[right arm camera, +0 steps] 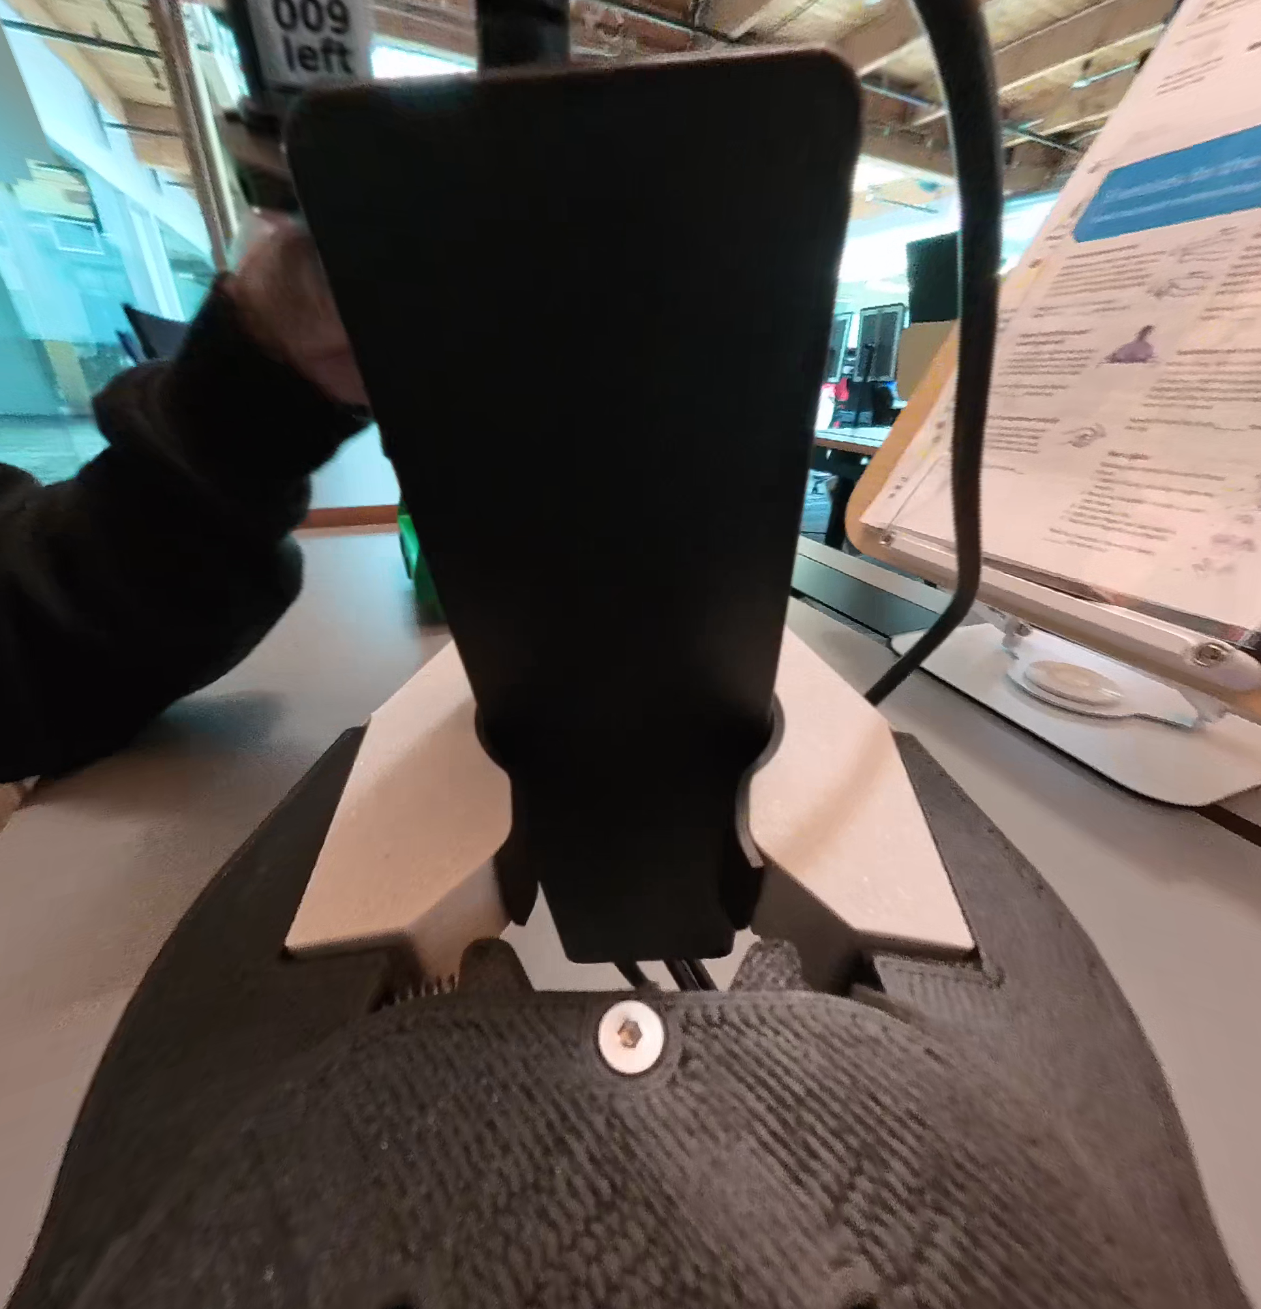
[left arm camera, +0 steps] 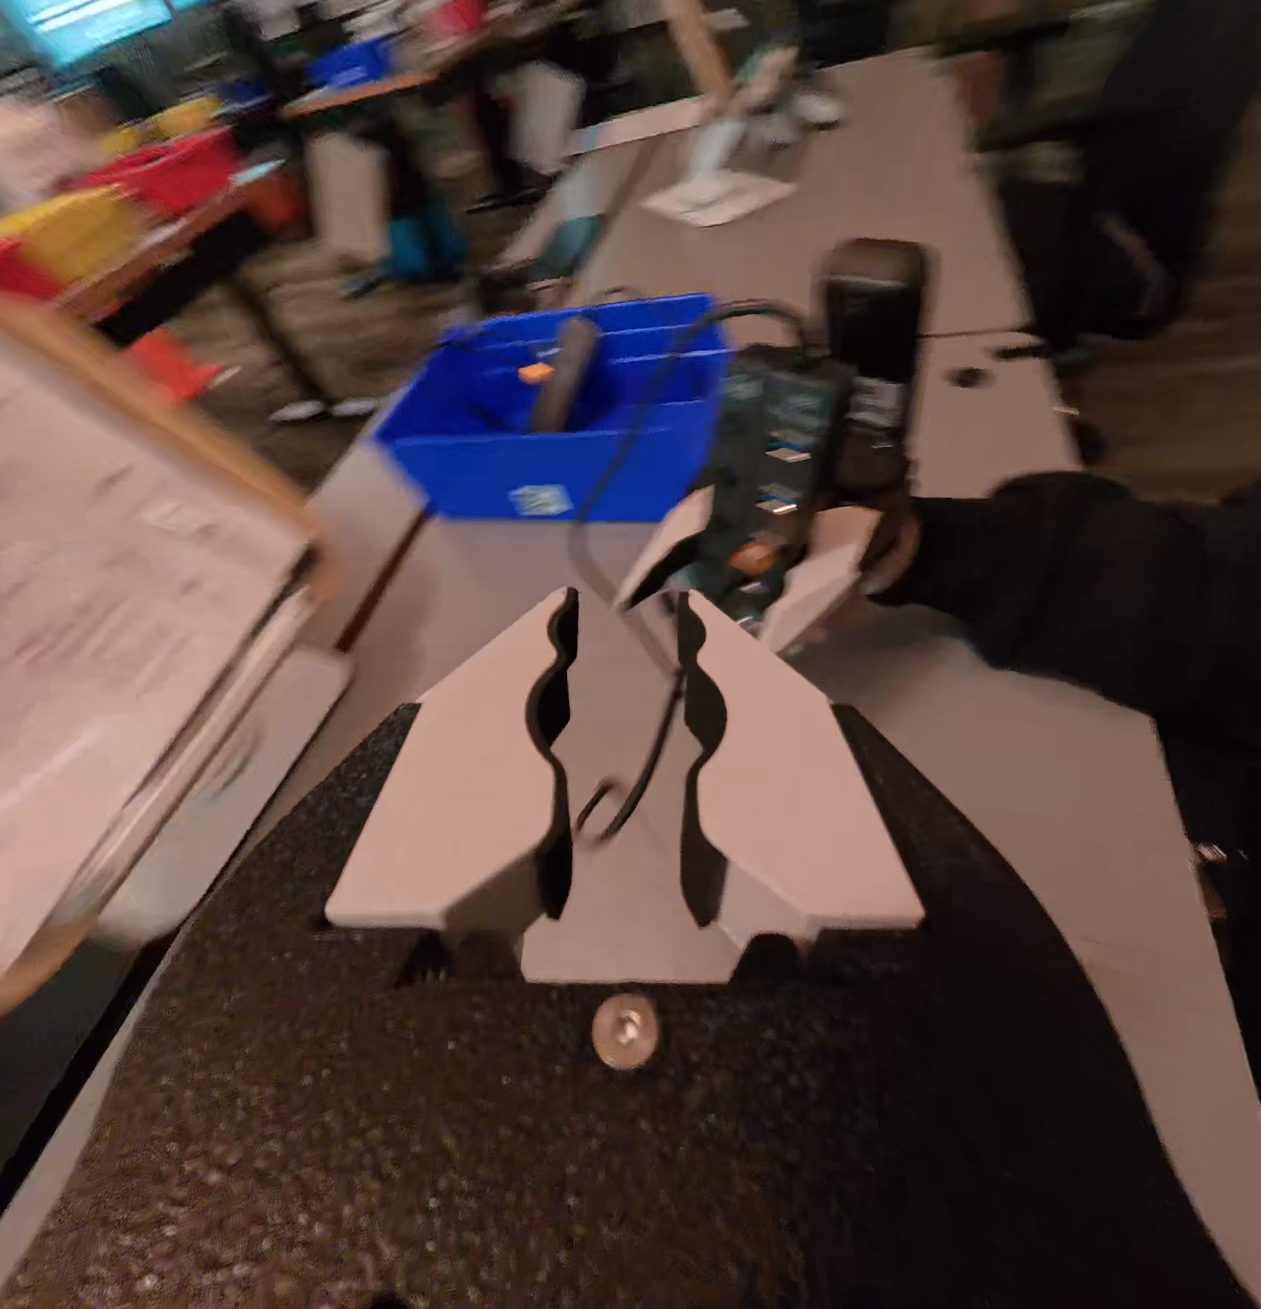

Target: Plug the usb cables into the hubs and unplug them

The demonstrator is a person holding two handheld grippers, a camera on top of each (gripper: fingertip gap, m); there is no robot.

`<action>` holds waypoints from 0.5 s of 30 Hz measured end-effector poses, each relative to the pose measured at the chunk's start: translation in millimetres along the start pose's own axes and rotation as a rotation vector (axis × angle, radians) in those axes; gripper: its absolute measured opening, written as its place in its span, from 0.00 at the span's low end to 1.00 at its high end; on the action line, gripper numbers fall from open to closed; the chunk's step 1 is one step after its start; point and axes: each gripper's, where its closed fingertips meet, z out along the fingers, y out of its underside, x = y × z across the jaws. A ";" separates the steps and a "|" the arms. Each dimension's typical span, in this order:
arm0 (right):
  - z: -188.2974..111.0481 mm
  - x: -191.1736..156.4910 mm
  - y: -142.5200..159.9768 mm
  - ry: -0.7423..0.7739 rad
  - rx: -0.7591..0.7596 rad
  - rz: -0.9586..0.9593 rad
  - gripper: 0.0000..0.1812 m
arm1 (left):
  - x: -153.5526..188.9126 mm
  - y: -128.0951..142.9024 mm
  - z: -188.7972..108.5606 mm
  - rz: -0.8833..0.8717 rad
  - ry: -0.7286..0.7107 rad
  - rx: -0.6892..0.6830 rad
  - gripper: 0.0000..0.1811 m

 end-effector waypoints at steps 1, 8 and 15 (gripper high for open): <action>-2.1 2.6 -1.8 0.009 0.014 0.009 0.34 | -23.2 4.8 -23.4 -0.057 -0.129 -0.032 0.14; 1.3 -0.6 -0.3 -0.003 0.013 0.025 0.34 | -138.9 161.1 -236.8 -0.570 -0.950 -0.480 0.13; 11.2 -11.7 10.5 -0.039 -0.040 0.007 0.34 | -148.1 329.1 -249.2 -1.073 -0.899 -0.792 0.28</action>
